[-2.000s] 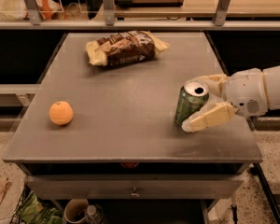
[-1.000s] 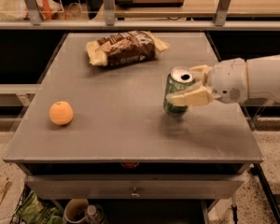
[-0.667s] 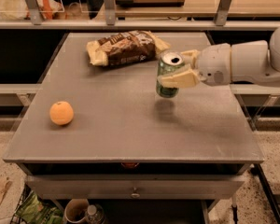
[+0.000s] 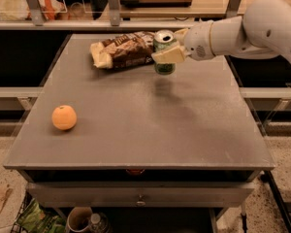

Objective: Move green can near brown chip bag

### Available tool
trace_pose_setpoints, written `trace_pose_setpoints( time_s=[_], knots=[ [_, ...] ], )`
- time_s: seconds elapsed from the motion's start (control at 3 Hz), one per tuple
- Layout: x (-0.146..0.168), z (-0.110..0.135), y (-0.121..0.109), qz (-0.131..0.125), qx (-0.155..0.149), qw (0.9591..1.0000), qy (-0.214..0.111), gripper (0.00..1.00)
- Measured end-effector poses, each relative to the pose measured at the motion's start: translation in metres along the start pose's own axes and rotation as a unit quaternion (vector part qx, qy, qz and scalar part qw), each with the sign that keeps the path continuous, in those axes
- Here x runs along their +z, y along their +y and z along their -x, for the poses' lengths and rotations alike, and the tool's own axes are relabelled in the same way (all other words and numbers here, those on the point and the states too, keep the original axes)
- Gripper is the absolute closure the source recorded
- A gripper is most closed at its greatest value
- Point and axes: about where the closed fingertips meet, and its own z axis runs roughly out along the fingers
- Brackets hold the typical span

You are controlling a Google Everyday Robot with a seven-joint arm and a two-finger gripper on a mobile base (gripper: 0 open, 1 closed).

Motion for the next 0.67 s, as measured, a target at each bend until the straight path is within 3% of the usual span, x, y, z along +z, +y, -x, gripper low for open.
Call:
trace_pose_setpoints(
  time_s=[0.33,0.67],
  knots=[
    [0.027,-0.003,-0.032,-0.02,0.011,0.9996,0.018,1.0],
    [0.044,-0.011,-0.045,-0.03,0.048,0.9981,0.026,1.0]
  ],
)
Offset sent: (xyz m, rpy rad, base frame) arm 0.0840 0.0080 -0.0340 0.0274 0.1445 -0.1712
